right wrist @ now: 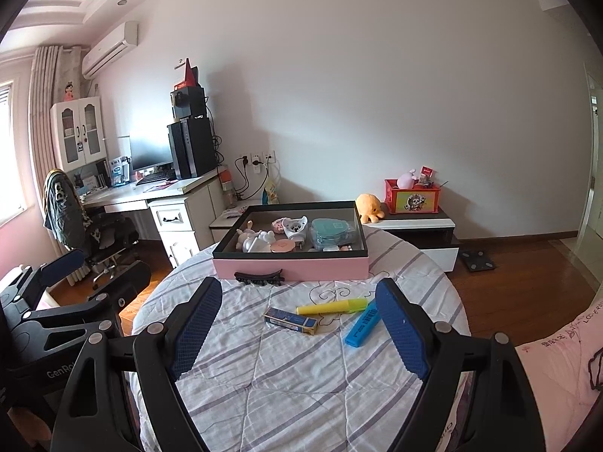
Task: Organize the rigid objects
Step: 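Withdraw both tools from the box, then grasp the blue-and-gold pen box with the left tool while the right tool reaches the blue highlighter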
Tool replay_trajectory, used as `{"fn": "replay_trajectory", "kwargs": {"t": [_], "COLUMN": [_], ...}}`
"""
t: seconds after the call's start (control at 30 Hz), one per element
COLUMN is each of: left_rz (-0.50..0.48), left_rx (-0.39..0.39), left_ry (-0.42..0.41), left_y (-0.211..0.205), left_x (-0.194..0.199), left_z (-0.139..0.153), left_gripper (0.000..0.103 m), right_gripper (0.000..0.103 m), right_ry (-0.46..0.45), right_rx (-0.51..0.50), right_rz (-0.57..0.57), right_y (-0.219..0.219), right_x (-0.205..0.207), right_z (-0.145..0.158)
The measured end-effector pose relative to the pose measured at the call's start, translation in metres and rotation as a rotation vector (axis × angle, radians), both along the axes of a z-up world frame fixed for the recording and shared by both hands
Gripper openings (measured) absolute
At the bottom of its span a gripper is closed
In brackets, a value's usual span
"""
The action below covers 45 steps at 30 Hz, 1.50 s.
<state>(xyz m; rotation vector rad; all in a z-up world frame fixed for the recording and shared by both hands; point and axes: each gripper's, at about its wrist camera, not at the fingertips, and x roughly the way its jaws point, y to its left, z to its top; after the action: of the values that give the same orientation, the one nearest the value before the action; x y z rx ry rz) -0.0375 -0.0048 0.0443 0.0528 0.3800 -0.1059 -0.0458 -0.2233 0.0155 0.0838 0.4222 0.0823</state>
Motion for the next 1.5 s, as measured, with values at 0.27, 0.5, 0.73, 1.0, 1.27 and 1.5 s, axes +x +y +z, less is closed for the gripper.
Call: {"fn": "replay_trajectory", "kwargs": {"t": [0.27, 0.5, 0.73, 1.0, 1.27, 1.5], "left_rz": [-0.003, -0.032, -0.061, -0.095, -0.178, -0.193], "left_rx": [0.008, 0.013, 0.027, 0.068, 0.099, 0.091], "left_ry": [0.007, 0.099, 0.228, 0.366, 0.474, 0.556], "left_y": [-0.004, -0.01, -0.025, -0.056, -0.097, -0.116], "left_x": [0.005, 0.026, 0.059, 0.1, 0.135, 0.165], "left_z": [-0.004, -0.027, -0.064, -0.106, -0.14, -0.156], "left_gripper": [0.103, 0.103, 0.103, 0.103, 0.103, 0.103], "right_gripper": [0.085, 0.085, 0.085, 0.085, 0.085, 0.085], "right_ry": [0.011, 0.07, 0.169, 0.269, 0.332, 0.358], "right_rx": [0.008, 0.015, 0.052, 0.103, 0.15, 0.179], "right_rz": [-0.001, 0.005, -0.004, -0.04, -0.07, -0.077], "right_y": [-0.003, -0.009, -0.027, -0.057, -0.092, -0.106], "right_x": [0.005, 0.021, 0.048, 0.081, 0.105, 0.122], "right_z": [-0.004, -0.025, -0.061, -0.101, -0.127, -0.139]}}
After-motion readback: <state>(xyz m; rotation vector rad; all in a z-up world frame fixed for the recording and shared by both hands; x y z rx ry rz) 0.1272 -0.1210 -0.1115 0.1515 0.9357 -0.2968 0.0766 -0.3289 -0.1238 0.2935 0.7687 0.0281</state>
